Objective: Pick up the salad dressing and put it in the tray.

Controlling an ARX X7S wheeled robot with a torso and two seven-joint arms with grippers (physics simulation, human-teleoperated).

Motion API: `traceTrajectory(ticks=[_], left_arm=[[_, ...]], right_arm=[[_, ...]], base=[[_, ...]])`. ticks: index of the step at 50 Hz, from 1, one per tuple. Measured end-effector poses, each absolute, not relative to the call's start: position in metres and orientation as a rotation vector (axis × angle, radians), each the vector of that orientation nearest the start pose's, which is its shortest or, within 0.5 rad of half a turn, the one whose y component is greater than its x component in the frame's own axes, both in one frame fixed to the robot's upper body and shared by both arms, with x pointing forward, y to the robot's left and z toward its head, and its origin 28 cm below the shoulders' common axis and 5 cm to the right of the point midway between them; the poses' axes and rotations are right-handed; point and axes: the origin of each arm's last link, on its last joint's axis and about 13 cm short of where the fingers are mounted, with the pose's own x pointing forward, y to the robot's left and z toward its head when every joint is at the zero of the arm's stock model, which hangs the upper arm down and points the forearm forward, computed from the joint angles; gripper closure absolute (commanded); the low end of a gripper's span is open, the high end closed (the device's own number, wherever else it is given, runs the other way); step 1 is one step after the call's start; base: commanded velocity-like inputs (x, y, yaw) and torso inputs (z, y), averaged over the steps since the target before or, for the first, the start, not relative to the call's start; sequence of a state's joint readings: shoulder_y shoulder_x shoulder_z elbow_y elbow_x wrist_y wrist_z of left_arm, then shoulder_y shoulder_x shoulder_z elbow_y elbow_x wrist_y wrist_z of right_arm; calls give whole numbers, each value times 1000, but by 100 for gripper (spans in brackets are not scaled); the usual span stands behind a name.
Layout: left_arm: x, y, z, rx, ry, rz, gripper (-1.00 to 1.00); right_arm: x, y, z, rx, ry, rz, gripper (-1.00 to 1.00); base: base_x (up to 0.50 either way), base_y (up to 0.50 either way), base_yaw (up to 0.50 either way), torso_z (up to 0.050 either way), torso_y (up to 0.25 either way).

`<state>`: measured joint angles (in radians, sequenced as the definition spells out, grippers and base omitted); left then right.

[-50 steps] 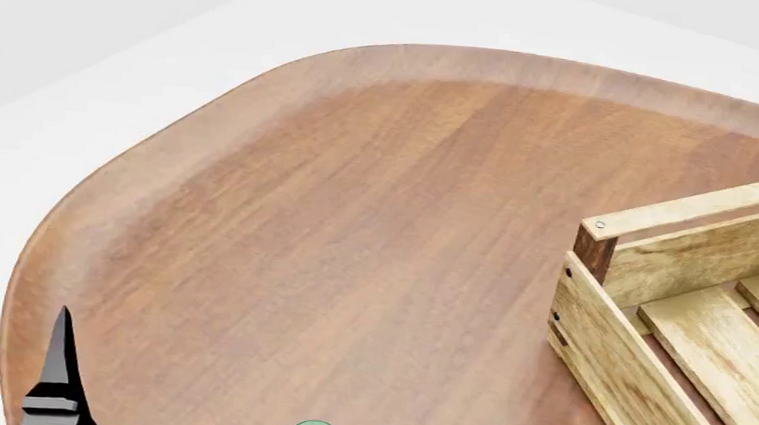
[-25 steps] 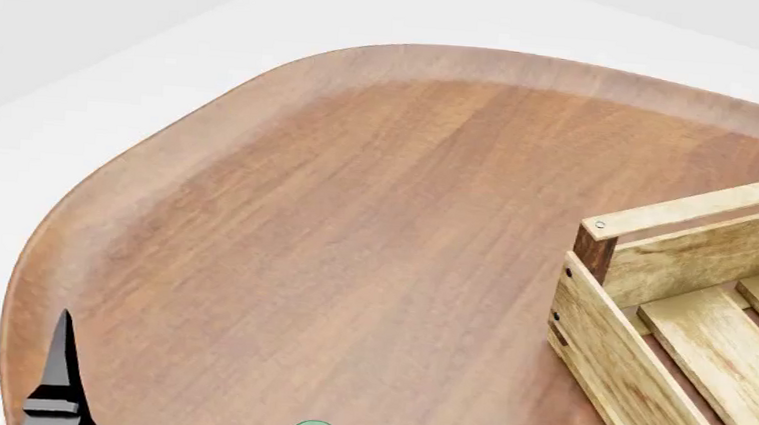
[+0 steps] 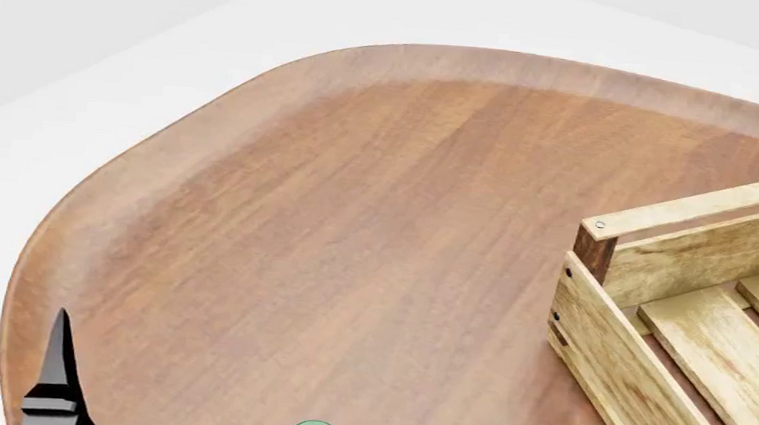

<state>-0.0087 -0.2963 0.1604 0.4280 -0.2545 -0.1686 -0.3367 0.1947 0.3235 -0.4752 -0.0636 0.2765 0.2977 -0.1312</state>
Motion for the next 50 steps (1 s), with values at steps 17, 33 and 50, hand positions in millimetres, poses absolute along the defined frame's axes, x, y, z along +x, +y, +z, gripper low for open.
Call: traceTrajectory(ticks=[17, 33, 50], left_arm=[[205, 222, 92, -6, -213, 72, -100], [205, 222, 92, -6, -213, 75, -100], [204, 222, 91, -5, -210, 74, -100]], right_arm=[[243, -77, 18, -147, 220, 612, 100], [242, -76, 15, -129, 223, 592, 100], [234, -88, 52, -80, 148, 472, 100]], base=[[0, 0, 0, 0, 0], [0, 0, 0, 0, 0], [0, 0, 0, 0, 1]])
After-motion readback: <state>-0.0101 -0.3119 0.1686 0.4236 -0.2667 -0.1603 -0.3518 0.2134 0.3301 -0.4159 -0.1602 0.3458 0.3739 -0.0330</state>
